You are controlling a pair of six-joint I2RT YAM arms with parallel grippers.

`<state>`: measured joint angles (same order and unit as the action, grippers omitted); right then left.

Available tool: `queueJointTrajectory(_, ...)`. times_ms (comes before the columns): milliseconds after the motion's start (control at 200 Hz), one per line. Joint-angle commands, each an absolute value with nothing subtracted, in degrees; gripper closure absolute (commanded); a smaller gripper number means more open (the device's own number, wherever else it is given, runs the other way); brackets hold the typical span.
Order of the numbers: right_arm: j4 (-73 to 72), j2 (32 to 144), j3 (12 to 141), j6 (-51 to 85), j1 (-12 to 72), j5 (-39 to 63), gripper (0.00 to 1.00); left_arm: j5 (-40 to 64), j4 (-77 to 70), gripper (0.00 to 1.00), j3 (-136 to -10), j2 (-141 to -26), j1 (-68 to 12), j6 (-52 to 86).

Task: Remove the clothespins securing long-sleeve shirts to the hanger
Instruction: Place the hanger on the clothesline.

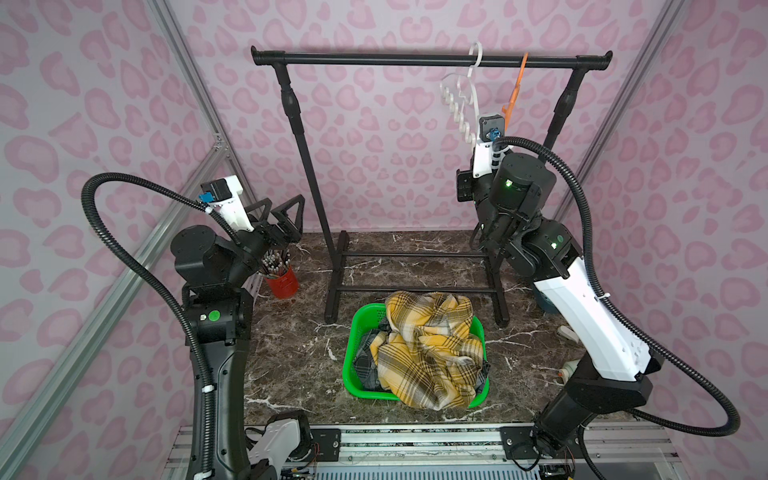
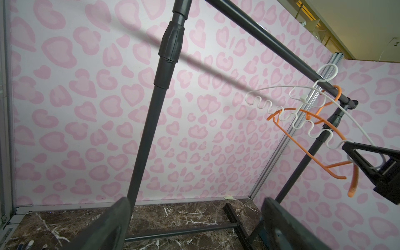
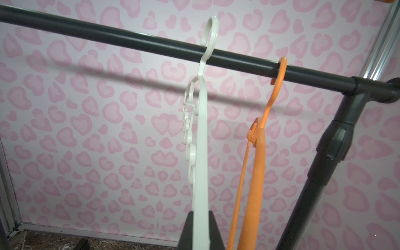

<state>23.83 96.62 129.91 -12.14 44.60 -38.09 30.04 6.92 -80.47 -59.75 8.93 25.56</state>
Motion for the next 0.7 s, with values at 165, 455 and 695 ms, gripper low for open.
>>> queueJointTrajectory(165, 25.8, 97.9, 130.4, -10.9, 44.3, -37.7, 1.00, 30.7, 4.6, 0.03, -80.1, -59.6, 8.8, 25.6)
queueJointTrajectory(455, 30.4, 101.8, 135.5, -10.6, 44.0, -38.8, 1.00, 30.8, 4.7, 0.03, -79.8, -59.3, 8.8, 25.4)
queueJointTrajectory(695, 30.1, 100.1, 132.2, -9.0, 44.3, -36.2, 0.83, 30.4, 4.6, 0.03, -79.1, -59.2, 8.7, 25.1)
